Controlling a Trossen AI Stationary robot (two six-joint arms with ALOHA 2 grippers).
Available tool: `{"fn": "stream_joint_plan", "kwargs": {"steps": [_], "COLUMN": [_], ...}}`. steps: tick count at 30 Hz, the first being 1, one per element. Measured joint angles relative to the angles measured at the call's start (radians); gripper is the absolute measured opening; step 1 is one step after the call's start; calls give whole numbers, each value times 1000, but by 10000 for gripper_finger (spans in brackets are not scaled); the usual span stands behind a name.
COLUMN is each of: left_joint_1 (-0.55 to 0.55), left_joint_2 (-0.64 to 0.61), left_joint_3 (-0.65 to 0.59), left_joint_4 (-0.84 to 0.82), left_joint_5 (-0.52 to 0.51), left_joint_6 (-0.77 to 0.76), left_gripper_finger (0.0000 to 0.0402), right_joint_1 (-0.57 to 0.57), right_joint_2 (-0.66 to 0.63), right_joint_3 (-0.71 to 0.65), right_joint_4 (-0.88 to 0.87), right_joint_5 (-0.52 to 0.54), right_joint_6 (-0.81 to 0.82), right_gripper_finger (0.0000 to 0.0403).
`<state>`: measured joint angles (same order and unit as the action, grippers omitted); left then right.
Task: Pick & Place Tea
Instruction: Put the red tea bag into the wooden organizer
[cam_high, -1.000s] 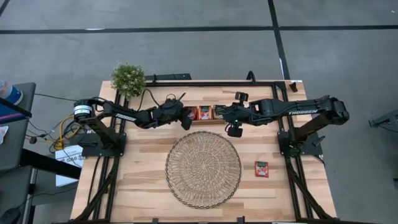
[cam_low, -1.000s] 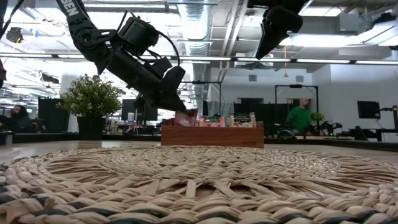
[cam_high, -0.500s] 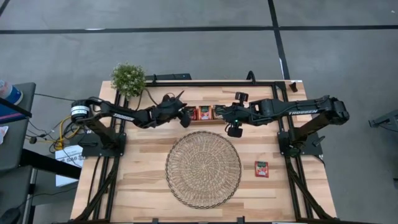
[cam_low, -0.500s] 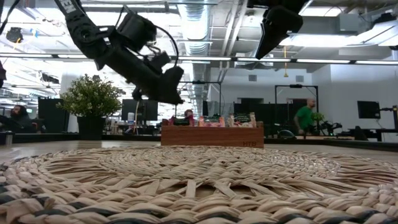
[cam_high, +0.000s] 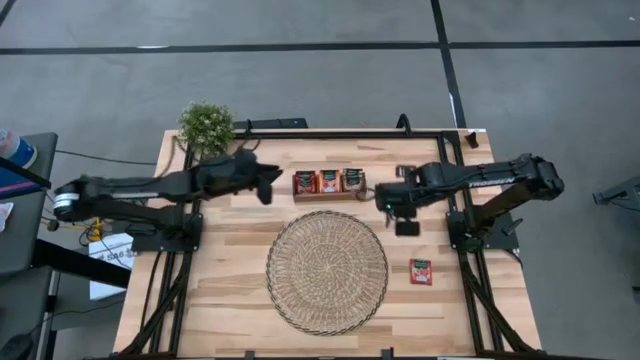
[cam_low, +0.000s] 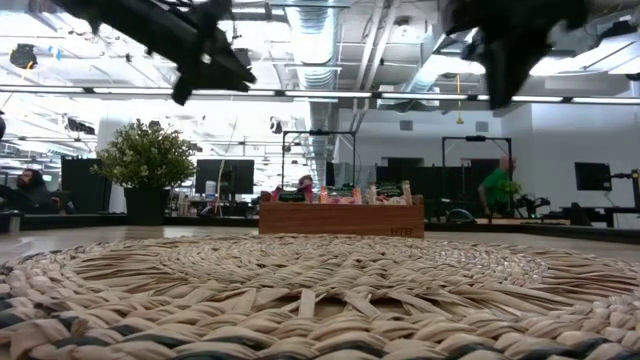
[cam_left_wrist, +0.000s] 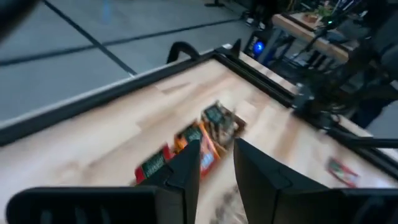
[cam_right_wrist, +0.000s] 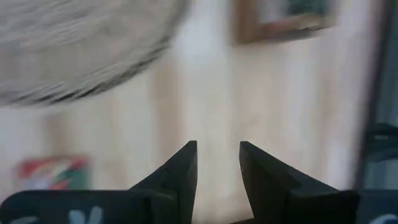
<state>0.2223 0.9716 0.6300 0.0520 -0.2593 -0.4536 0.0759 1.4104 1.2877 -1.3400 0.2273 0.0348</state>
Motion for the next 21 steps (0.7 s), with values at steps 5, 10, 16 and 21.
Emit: {"fn": "stream_joint_plan", "kwargs": {"steps": [5, 10, 16, 21], "left_joint_1": [-2, -2, -2, -2], "left_joint_2": [-129, -168, -151, -134], "left_joint_3": [0, 0, 0, 0], "left_joint_4": [-145, -246, -263, -260], "left_joint_5": [39, 38, 38, 38], "left_joint_6": [-83, -124, -143, -143], "left_gripper_finger": [88, 88, 88, 88], "right_joint_1": [108, 264, 429, 521], "right_joint_2": [-23, -52, -135, -191], "right_joint_3": [1, -3, -150, -301], "right_joint_4": [-47, -57, 18, 161], "right_joint_5": [-200, -248, -254, -255], "right_joint_6": [50, 111, 332, 482], "right_gripper_finger": [113, 113, 113, 113]}}
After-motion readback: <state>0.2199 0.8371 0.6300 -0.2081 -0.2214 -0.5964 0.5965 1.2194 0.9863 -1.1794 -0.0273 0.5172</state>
